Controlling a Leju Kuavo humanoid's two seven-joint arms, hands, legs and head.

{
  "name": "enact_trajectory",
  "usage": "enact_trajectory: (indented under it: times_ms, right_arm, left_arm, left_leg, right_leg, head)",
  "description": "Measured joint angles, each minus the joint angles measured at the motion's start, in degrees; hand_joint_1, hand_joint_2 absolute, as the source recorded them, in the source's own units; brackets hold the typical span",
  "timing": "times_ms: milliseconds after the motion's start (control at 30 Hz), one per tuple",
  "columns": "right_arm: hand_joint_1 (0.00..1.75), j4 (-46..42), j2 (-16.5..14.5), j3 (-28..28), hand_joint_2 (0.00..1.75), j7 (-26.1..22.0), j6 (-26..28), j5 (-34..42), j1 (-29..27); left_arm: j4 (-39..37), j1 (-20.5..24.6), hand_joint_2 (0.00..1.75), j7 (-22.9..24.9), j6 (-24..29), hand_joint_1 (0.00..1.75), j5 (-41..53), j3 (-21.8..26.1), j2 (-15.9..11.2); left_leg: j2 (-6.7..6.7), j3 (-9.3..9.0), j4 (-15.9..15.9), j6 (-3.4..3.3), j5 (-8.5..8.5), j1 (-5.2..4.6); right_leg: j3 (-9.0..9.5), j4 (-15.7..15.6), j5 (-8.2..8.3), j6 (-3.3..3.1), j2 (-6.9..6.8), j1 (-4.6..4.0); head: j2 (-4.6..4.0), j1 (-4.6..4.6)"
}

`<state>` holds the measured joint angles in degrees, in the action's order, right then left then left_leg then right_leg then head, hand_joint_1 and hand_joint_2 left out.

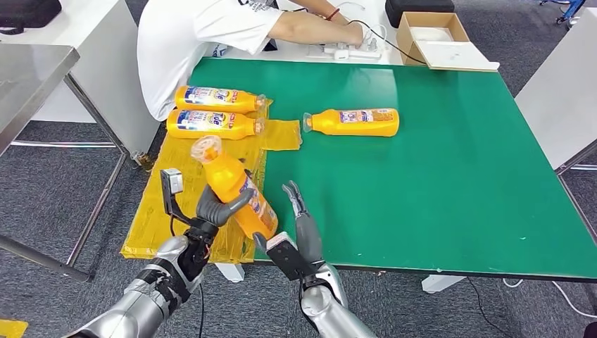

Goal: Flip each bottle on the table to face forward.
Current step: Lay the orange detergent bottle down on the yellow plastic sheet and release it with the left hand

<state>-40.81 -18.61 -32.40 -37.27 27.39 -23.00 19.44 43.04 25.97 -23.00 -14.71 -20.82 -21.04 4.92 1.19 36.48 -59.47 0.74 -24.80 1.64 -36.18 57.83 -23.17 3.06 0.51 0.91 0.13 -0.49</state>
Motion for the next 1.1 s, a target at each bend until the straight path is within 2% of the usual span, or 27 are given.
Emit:
enact_trajectory:
  times_ms: [200, 333, 467, 567, 667, 767, 967, 1100]
  right_arm:
    - [0.0, -10.5, 1.2, 1.0, 0.0, -0.4, 1.9, 2.3, -3.7]
    - [0.0, -17.2, 2.0, 1.4, 0.0, -0.8, 3.1, 3.2, -5.8]
    - [0.0, -21.8, 2.4, 1.7, 0.0, -1.7, 4.0, 3.6, -7.2]
    - [0.0, -24.8, 2.6, 1.8, 0.0, -2.5, 6.0, 4.5, -7.9]
    - [0.0, -27.9, 2.8, 1.7, 0.0, -2.7, 7.8, 6.3, -8.2]
    - [0.0, -30.3, 2.9, 1.7, 0.0, -2.7, 8.6, 7.5, -8.4]
    - [0.0, -32.6, 3.0, 1.7, 0.0, -2.8, 8.9, 8.2, -8.4]
    - [0.0, -34.1, 3.2, 1.4, 1.75, -2.8, 9.7, 8.8, -8.4]
  left_arm:
    - [4.5, 0.3, 1.75, -3.1, 15.3, 1.75, 7.2, 7.8, 0.8]
    - [8.6, 0.5, 1.75, -5.9, 22.9, 1.75, 12.0, 12.2, 1.5]
    - [12.5, 1.0, 1.75, -7.9, 28.6, 1.75, 18.0, 14.2, 1.9]
    - [14.8, 1.6, 1.75, -10.0, 36.0, 1.75, 27.4, 14.5, 1.9]
    - [16.6, 2.6, 1.75, -9.7, 42.6, 1.75, 40.5, 14.4, 1.8]
    - [17.2, 3.6, 1.75, -8.1, 45.8, 1.75, 50.6, 13.7, 1.5]
    - [16.8, 4.7, 1.75, -6.0, 47.0, 1.75, 56.8, 12.8, 1.1]
    - [10.0, 7.4, 1.75, -0.4, 46.7, 1.75, 73.9, 10.3, -0.2]
  left_leg:
    - [0.0, 0.01, 0.0, 0.0, 0.0, 0.0]
    - [0.0, 0.02, 0.0, 0.0, 0.0, -0.01]
    - [0.0, 0.03, 0.0, 0.0, 0.0, -0.01]
    - [0.0, 0.02, 0.0, 0.0, 0.0, -0.01]
    - [0.01, 0.02, 0.0, 0.0, 0.0, -0.01]
    - [0.01, 0.02, 0.0, 0.0, 0.0, -0.01]
    - [0.02, 0.02, 0.0, 0.0, 0.0, -0.01]
    - [0.01, 0.02, 0.0, 0.0, 0.0, -0.01]
  right_leg:
    - [-0.01, 0.0, 0.0, 0.0, 0.01, 0.01]
    - [-0.02, 0.0, 0.0, 0.0, 0.01, 0.01]
    - [-0.01, 0.0, 0.0, 0.0, 0.01, 0.01]
    - [-0.02, 0.0, 0.0, 0.0, 0.01, 0.01]
    - [-0.01, 0.0, 0.0, 0.0, 0.01, 0.01]
    - [0.0, 0.0, 0.0, 0.0, 0.01, 0.02]
    - [-0.01, 0.0, 0.0, 0.0, 0.02, 0.02]
    - [0.0, 0.0, 0.0, 0.0, 0.03, 0.02]
  head:
    - [0.0, -0.01]
    - [0.0, 0.0]
    - [0.0, 0.01]
    - [0.0, -0.01]
    - [0.0, -0.01]
    - [0.0, -0.01]
    - [0.0, 0.0]
    - [0.0, -0.01]
